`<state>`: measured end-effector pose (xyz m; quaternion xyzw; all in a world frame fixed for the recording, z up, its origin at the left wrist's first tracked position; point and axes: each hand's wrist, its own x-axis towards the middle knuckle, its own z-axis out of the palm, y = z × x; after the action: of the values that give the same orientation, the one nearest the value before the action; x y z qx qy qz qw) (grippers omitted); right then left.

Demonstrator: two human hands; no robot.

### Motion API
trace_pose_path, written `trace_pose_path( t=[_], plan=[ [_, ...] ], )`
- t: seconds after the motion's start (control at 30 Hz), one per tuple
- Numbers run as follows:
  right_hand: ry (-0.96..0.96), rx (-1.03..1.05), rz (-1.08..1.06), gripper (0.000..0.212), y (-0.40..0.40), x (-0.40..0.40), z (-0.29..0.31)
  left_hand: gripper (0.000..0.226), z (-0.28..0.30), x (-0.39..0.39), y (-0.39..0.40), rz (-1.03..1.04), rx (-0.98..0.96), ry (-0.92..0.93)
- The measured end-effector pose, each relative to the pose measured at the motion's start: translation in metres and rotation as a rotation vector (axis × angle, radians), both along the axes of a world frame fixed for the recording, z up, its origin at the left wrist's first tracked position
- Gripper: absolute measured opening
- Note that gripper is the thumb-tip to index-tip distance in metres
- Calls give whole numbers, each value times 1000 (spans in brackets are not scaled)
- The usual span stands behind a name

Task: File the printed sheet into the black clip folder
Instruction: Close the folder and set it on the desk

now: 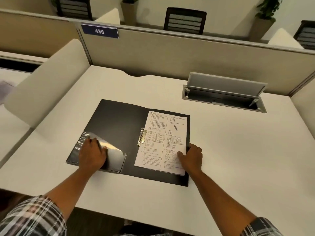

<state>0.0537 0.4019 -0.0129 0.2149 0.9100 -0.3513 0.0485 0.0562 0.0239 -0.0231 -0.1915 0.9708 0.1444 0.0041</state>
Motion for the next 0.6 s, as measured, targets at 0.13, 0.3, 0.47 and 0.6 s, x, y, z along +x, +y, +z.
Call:
trace_pose_path(
  t=[0.13, 0.3, 0.47, 0.6],
  plan=[
    [15, -18, -12, 51, 1, 2, -1, 62, 2, -17, -33, 35, 71, -10],
    [65, 3, -12, 56, -7, 19, -12, 73, 8, -30, -46, 31, 172, -88],
    [87, 18, -63, 59, -20, 25, -8, 72, 3, -41, -62, 33, 191, -110],
    [64, 59, -97, 59, -27, 21, -8, 59, 4, -45, -71, 75, 217, -68]
  ],
)
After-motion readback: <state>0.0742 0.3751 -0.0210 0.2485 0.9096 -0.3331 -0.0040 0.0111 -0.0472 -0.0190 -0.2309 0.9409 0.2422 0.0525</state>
